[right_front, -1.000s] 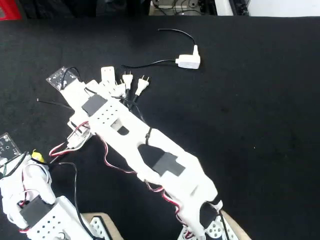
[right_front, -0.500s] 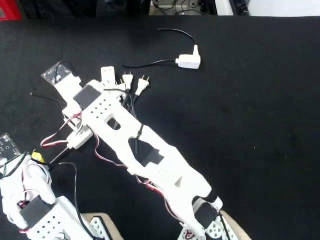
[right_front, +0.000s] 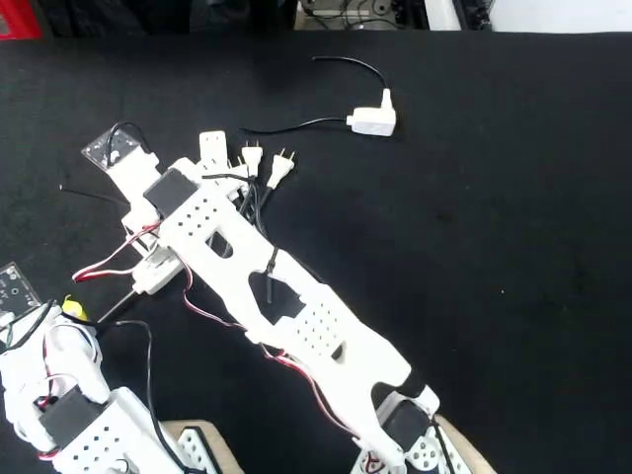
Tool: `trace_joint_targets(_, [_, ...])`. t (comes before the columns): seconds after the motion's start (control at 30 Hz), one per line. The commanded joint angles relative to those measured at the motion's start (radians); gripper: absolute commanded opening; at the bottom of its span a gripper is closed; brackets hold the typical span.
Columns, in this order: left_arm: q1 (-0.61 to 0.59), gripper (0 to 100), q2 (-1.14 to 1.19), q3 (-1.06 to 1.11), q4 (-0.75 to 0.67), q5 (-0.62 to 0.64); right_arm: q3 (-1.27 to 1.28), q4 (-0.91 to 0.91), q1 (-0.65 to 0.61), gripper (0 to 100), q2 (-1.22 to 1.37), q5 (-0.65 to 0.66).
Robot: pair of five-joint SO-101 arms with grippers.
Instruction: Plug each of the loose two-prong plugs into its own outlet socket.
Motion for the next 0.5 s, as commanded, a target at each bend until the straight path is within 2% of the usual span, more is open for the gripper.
trace_joint_targets(0.0, [0.001,21,-0.006,-0.001,-0.023,-0.006,-0.056,0.012,0.005,1.1,-0.013,0.003])
trace_joint_targets(0.27, [0.001,21,-0.006,-0.001,-0.023,-0.006,-0.044,0.009,-0.005,1.1,-0.005,-0.017])
trace_joint_targets(0.47, [0.001,21,-0.006,-0.001,-0.023,-0.006,-0.044,0.000,-0.009,1.1,0.104,-0.017])
